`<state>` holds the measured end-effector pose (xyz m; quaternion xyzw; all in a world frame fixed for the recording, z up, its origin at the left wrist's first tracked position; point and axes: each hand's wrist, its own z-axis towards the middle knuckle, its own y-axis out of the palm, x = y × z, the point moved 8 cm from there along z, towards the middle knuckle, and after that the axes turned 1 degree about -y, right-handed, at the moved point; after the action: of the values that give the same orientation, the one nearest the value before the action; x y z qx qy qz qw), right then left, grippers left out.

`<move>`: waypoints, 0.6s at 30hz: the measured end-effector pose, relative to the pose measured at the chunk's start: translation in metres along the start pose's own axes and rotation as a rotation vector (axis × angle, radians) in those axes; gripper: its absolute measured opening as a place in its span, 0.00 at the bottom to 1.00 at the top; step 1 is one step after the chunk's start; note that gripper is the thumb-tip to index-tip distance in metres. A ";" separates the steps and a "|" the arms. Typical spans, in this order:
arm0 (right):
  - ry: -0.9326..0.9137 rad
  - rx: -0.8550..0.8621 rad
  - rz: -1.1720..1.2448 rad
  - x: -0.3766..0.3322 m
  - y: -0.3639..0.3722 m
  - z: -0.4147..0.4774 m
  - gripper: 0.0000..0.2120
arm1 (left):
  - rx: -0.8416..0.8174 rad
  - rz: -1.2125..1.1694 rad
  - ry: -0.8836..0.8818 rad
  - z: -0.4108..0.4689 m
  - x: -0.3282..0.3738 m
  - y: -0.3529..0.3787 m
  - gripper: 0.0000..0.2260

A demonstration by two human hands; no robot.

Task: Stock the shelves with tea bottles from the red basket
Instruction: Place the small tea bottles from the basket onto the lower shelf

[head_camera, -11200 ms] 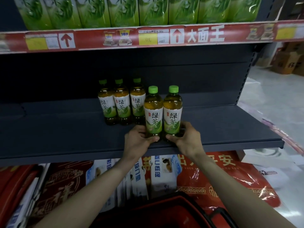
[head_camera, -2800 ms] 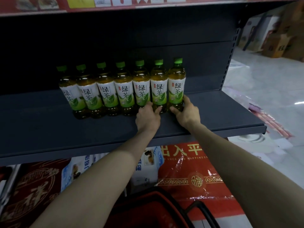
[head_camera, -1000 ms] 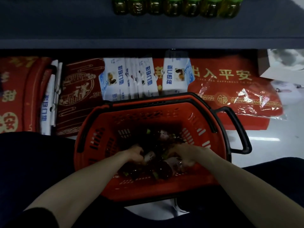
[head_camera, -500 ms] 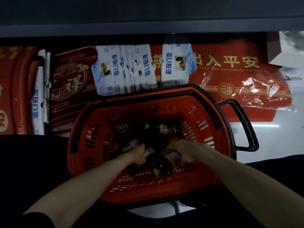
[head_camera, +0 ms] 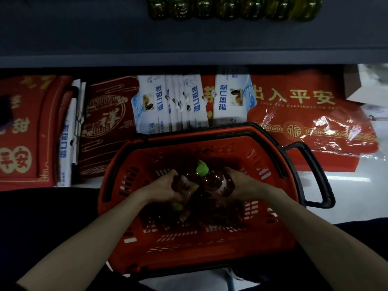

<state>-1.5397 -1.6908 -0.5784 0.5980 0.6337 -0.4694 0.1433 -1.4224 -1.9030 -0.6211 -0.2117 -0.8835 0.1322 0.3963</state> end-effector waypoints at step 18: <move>-0.043 0.076 0.719 -0.035 -0.026 -0.021 0.19 | 0.096 -0.500 0.288 -0.037 0.109 -0.033 0.22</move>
<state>-1.5462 -1.6927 -0.5310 0.7774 0.3619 -0.4247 0.2903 -1.4684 -1.8779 -0.5138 0.0152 -0.8357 0.0407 0.5474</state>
